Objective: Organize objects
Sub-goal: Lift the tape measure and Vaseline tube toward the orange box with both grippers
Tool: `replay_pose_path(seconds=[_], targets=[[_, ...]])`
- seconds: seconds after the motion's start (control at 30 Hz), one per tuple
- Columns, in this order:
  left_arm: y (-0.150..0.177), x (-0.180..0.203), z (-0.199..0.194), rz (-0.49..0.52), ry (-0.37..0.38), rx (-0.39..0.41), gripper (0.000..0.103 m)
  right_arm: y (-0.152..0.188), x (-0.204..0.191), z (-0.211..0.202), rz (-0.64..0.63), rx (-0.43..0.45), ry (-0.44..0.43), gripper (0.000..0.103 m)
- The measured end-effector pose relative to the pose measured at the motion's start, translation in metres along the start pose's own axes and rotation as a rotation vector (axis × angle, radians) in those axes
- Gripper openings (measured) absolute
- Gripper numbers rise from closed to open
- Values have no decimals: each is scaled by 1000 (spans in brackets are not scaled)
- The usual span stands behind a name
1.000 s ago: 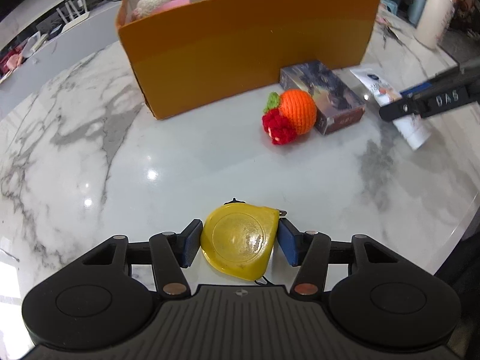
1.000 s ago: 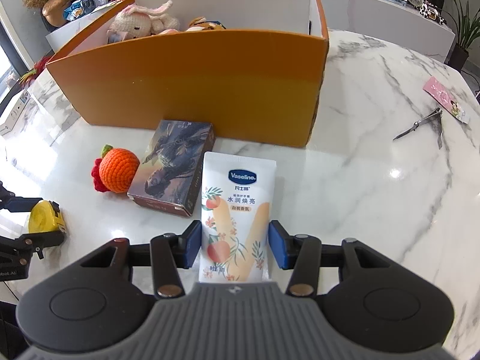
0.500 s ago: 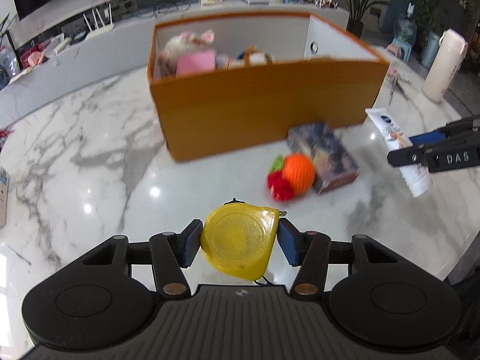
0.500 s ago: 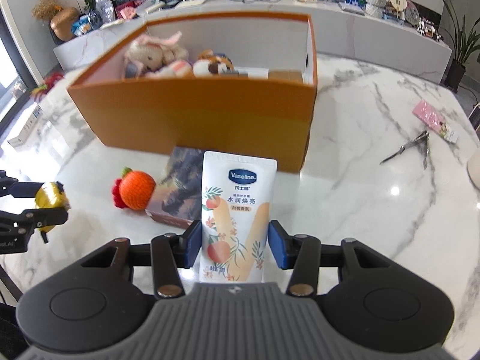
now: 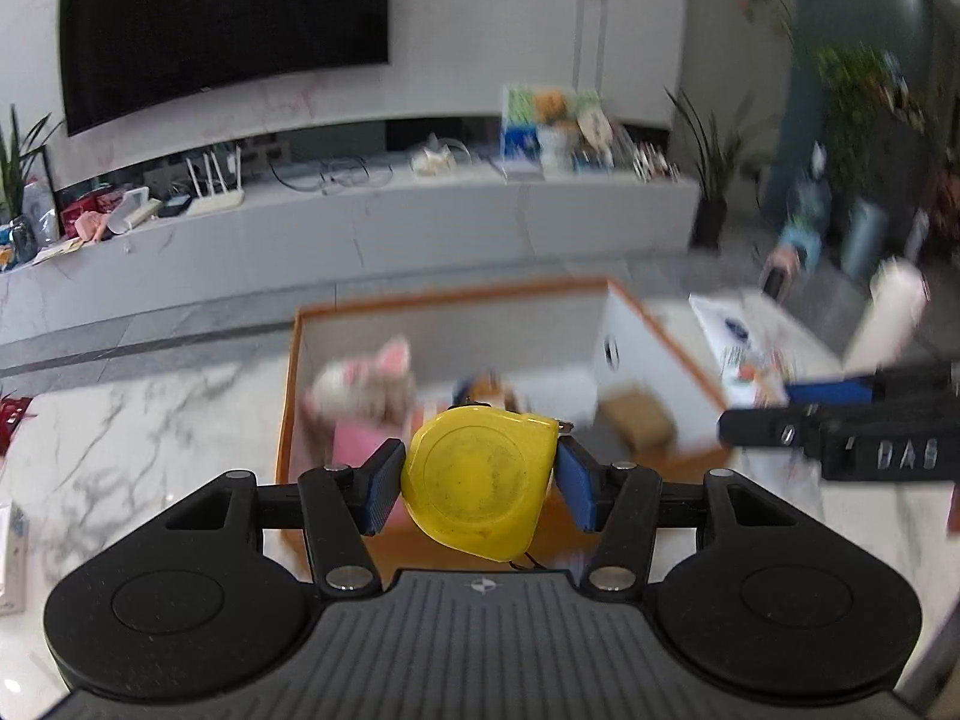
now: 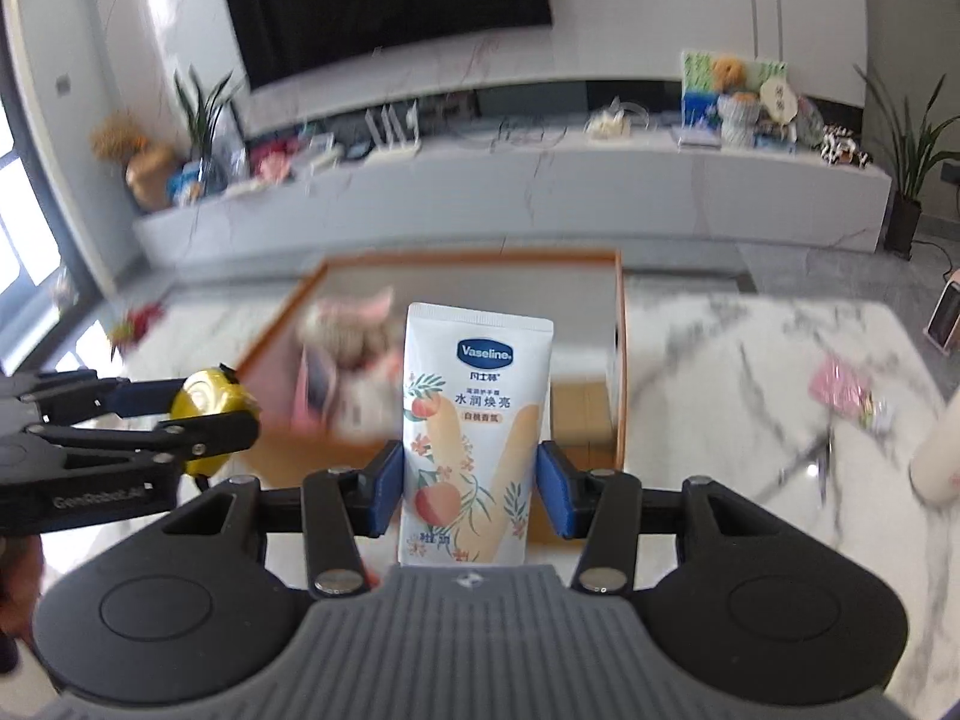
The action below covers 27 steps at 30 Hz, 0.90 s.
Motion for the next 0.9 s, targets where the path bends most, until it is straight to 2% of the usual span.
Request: replay_pose_path(seconds=[0.07,0.23,0.33,0.47,0.7,0.9], targets=[[-11,-3,18,-31,-7,21,63,-12,1,13,28,23,-1,50],[-25,-16,69,-71,-65,10,63,-30,5,60,75,47,10,50],[-24,-24,91,-105,-60,-16,63,-34,10,90,90,32,22,50],[-17,-25,117,-94,-80,-59,63,-31,23,127,126,-11,28,50],[-12,-19,139,-51,-108,-92,63,-21,41,163,178,-57,28,50],[-12,-19,149,-50,-132,-111,63,-35,36,179,133,-47,44,50]])
Point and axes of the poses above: each gripper's, at about its wrist camera, not at the fingertips, and z roughly the way its jaws point, x to its right, y to its underside, the point moved 2 cm from there along z, roughly the way its jaws point, and after that the axes turned 5 degrees about x, right-handed, at the moved point
